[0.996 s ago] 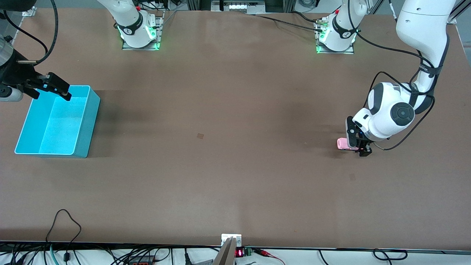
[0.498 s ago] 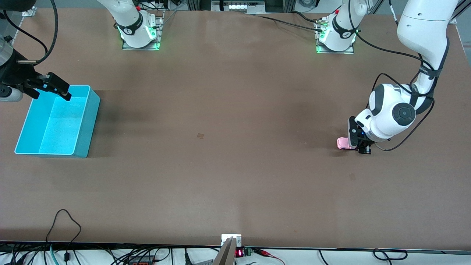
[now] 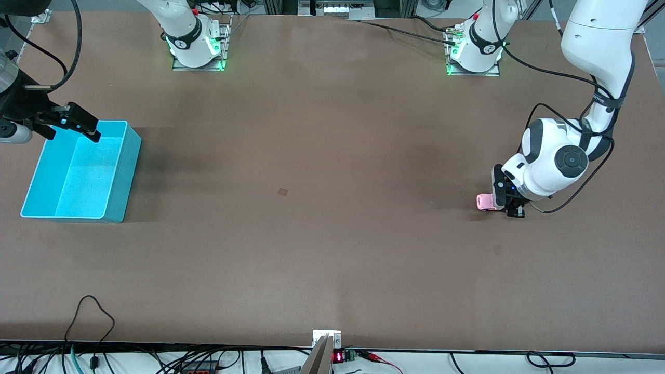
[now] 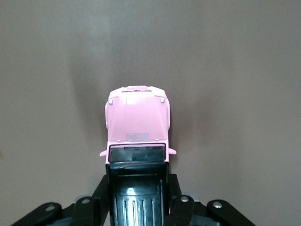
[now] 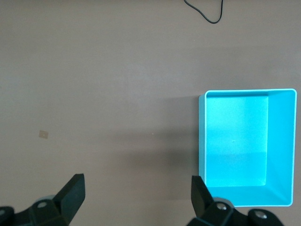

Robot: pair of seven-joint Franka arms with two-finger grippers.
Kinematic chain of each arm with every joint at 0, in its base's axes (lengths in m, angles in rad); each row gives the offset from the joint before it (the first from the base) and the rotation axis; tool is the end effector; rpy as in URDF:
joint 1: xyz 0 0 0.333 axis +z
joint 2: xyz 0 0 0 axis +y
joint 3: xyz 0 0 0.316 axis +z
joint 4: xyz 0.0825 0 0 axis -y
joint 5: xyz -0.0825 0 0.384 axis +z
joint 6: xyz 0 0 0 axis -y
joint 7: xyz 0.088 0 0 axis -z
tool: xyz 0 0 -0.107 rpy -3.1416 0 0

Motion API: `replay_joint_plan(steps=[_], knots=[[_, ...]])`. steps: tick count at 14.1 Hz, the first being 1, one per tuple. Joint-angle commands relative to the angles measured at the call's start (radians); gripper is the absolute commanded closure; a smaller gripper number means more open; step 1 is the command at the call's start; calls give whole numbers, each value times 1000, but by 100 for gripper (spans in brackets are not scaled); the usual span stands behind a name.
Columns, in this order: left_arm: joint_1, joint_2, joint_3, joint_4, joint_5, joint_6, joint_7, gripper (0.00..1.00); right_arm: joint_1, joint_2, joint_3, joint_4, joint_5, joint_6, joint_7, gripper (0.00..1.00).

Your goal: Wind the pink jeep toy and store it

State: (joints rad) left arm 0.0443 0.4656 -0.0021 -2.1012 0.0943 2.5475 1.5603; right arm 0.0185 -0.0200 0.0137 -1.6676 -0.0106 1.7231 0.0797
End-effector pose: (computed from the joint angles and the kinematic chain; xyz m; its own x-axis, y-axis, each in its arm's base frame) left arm 0.5790 0.0232 0.1922 -0.0262 -0.9984 -0.0505 -0.9995 0.0252 0.0207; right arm 0.5609 0.0172 0.6033 0.9960 -0.0459 0.0760 -0.0464 -0.9989 0.0048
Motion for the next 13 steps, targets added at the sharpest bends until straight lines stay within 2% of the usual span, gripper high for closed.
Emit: replay_joint_plan(steps=[1, 6, 13], knots=[[77, 47, 1, 29, 15, -47, 56, 90, -5, 8, 3, 23, -2, -16, 6, 0], [235, 140, 1, 119, 15, -47, 234, 90, -5, 8, 3, 23, -2, -14, 6, 0], [324, 206, 1, 207, 15, -46, 392, 90, -5, 8, 3, 23, -3, -14, 6, 0]])
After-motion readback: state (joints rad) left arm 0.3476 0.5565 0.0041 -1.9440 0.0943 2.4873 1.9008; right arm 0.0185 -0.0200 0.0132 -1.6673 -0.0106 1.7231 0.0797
